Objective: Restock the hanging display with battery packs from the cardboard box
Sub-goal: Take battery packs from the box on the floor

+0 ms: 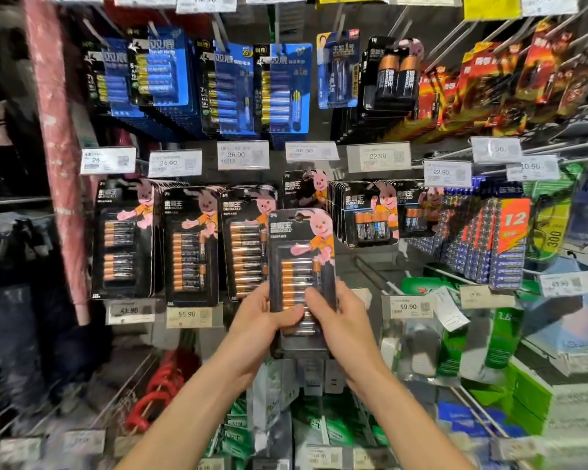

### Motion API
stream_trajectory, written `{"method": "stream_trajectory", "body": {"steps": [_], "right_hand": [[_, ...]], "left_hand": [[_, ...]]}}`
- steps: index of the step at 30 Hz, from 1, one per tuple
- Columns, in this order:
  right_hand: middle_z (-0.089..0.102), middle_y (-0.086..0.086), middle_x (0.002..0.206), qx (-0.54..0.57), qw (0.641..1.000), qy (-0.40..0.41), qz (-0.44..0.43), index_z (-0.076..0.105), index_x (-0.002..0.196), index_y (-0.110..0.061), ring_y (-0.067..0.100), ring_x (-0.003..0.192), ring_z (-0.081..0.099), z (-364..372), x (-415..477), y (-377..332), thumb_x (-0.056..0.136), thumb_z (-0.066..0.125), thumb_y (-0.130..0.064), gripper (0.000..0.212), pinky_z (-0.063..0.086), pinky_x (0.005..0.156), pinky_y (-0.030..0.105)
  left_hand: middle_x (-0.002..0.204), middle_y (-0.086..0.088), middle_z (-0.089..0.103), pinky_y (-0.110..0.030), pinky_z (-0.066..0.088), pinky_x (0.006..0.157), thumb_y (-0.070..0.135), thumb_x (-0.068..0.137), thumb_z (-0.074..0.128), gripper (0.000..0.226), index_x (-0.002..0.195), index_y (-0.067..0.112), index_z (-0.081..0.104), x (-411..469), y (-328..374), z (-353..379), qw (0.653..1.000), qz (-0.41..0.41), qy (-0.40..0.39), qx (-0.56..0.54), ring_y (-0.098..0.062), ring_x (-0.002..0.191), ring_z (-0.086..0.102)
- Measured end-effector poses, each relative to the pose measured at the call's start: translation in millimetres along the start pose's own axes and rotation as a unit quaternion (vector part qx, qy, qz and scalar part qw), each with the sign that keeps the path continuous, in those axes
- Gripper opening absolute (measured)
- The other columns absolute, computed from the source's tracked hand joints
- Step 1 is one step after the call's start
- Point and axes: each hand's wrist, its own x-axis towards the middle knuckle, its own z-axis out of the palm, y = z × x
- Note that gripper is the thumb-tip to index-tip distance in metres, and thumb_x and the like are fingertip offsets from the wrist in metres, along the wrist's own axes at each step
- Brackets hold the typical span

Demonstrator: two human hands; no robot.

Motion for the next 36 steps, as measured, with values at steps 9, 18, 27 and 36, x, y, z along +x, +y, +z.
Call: {"method": "stream_trajectory", "body": {"steps": [9, 18, 27, 36], "right_hand": [[0.073, -0.007, 0.110, -0.013, 0.995, 0.099, 0.013, 0.064, 0.120, -0.025, 0.014, 0.104, 0.069, -26.7, 9.3, -5.0, 0.097, 0.066, -0.024, 0.023, 0.054, 0.097, 0.044], [0.072, -0.003, 0.105, -0.033, 0.998, 0.051, 0.017, 0.066, 0.104, -0.023, 0.012, 0.100, 0.066, -28.7, 36.9, -41.7, 0.097, 0.067, -0.022, 0.008, 0.049, 0.081, 0.028], [0.070, -0.001, 0.108, 0.010, 0.999, 0.014, 0.027, 0.064, 0.108, -0.019, 0.019, 0.107, 0.064, -13.5, 74.0, -59.4, 0.097, 0.065, -0.018, 0.010, 0.048, 0.082, 0.029], [0.057, -0.001, 0.138, 0.017, 0.997, 0.013, 0.074, 0.054, 0.133, -0.012, 0.020, 0.126, 0.054, -8.3, 88.5, -51.7, 0.098, 0.066, -0.023, 0.040, 0.040, 0.110, 0.040]], "left_hand": [[0.127, 0.004, 0.066, -0.034, 0.049, 0.103, 0.016, 0.097, 0.064, 0.030, 0.125, 0.024, 0.062, 32.6, 60.6, 24.0, 0.988, 0.096, 0.043, 0.117, -0.010, 0.118, 0.062], [0.111, -0.011, 0.073, -0.032, 0.045, 0.102, -0.001, 0.095, 0.054, 0.024, 0.119, 0.003, 0.057, 73.7, 166.7, 18.7, 0.980, 0.127, -0.033, -0.147, -0.019, 0.098, 0.068], [0.121, 0.001, 0.074, -0.037, 0.043, 0.112, 0.008, 0.100, 0.050, 0.027, 0.120, 0.014, 0.068, 81.2, 176.0, 15.5, 0.986, 0.163, 0.020, -0.020, -0.012, 0.118, 0.065], [0.125, 0.006, 0.067, -0.036, 0.044, 0.112, 0.006, 0.100, 0.051, 0.031, 0.122, 0.021, 0.067, 87.9, 156.8, 19.8, 0.972, 0.194, 0.040, 0.126, -0.009, 0.119, 0.060]]}}
